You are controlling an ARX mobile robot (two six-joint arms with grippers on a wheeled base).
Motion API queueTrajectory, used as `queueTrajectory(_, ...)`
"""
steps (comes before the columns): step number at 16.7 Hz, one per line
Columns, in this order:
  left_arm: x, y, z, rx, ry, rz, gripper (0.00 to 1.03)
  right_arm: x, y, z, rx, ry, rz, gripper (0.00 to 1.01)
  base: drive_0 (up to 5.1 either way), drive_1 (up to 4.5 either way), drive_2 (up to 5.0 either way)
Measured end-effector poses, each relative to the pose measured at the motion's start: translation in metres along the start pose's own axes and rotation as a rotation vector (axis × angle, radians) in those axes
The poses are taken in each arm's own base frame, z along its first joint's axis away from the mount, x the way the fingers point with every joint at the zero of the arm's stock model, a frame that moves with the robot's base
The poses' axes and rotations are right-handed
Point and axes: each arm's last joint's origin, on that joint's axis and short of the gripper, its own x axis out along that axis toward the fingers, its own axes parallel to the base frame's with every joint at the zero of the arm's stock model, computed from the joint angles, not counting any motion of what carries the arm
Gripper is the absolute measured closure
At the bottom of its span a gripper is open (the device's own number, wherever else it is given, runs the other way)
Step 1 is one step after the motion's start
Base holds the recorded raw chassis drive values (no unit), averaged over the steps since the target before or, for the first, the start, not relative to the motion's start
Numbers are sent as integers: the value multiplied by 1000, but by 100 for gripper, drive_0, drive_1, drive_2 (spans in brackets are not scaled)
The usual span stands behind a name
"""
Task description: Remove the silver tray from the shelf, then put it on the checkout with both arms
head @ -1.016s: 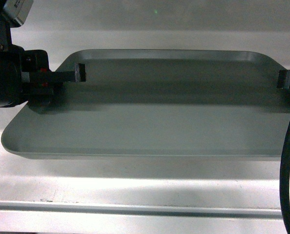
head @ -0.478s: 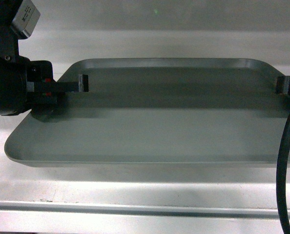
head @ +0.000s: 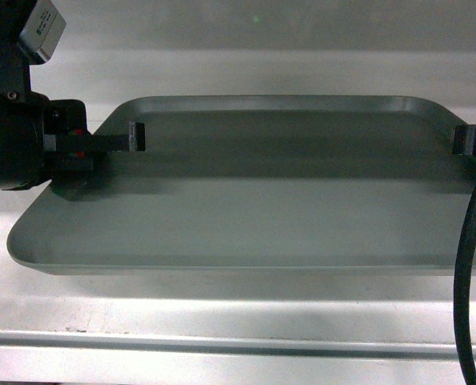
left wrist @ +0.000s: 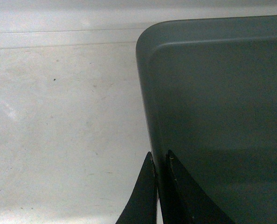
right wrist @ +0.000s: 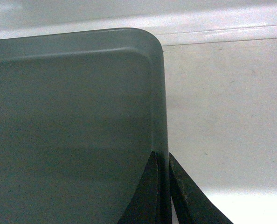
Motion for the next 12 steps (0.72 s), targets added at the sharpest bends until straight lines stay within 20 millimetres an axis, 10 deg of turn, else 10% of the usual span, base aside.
queueTrajectory(12,0,0,0,0,-3,0,100,0,0,0,0,-2,0,98,0,-42,42)
